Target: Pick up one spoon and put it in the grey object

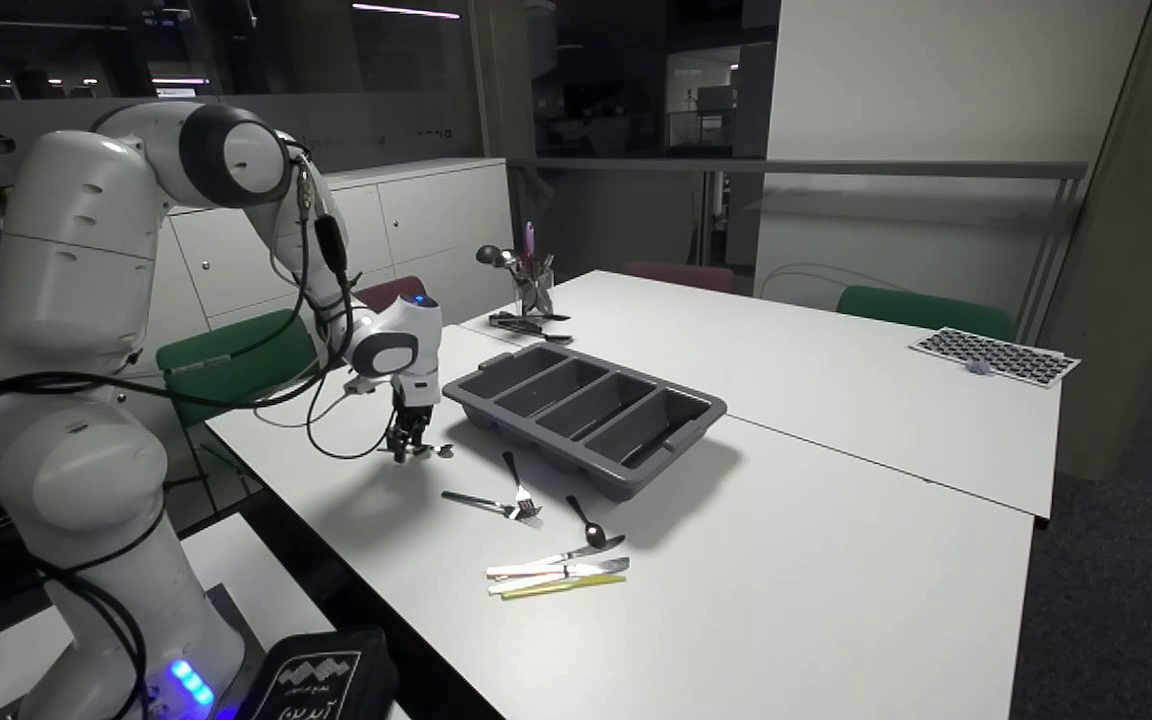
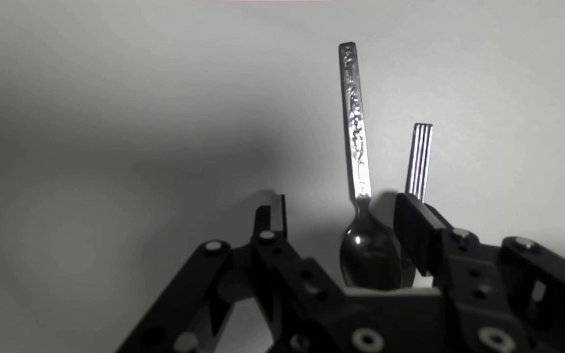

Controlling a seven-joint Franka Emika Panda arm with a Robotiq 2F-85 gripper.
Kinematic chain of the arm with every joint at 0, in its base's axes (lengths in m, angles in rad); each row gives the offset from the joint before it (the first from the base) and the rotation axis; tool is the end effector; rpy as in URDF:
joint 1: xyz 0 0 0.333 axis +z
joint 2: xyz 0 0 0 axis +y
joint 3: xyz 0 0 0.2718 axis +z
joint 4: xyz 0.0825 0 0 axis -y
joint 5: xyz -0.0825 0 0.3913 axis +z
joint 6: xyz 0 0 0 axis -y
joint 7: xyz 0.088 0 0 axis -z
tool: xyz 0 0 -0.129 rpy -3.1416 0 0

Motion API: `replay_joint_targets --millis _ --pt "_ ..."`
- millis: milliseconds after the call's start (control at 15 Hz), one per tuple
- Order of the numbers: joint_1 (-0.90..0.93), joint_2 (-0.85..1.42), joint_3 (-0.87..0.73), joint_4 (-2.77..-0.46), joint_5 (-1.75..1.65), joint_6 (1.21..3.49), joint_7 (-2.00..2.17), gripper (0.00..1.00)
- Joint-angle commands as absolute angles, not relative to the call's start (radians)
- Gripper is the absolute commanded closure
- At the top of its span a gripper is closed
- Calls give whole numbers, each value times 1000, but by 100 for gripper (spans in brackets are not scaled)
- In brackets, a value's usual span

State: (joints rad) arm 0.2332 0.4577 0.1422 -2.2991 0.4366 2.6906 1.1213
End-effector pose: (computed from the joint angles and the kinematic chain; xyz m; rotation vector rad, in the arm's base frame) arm 0.4616 0.1811 0.0752 -2.5082 1.6424 0.3238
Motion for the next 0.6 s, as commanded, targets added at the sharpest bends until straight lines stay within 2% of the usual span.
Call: replay_joint_targets --millis 0,133,200,333,400,533 --pt "204 409 167 -2375 485 2739 1085 37" --pt "200 398 171 -2396 502 2762 1083 40" --pt "199 393 172 -2404 508 2769 1082 57" --pt "198 383 172 -2418 517 2778 1083 71" --pt "198 381 172 -2425 519 2779 1084 73" --pt "198 375 171 -2434 522 2783 1085 69"
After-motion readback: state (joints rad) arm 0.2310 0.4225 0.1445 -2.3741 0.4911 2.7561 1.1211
